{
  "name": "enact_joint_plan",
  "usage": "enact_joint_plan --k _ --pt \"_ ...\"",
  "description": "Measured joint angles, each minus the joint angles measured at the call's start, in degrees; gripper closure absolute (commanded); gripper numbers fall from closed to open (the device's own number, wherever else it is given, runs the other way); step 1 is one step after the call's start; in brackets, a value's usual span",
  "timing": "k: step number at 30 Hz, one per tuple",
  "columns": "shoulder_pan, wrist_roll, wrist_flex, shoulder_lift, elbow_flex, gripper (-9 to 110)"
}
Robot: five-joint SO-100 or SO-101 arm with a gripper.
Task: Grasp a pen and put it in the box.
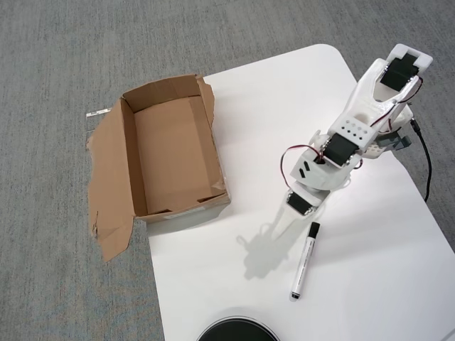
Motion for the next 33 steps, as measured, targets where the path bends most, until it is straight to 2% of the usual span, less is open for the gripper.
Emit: enact_joint_plan --k 16,23,33 --pt "-2.2 0.09 10.02 -5.71 1.41 75" --pt "-7.82 -0.09 14.85 -8.17 1.41 75" --pt "-14.33 0.09 15.21 -11.16 1.32 75"
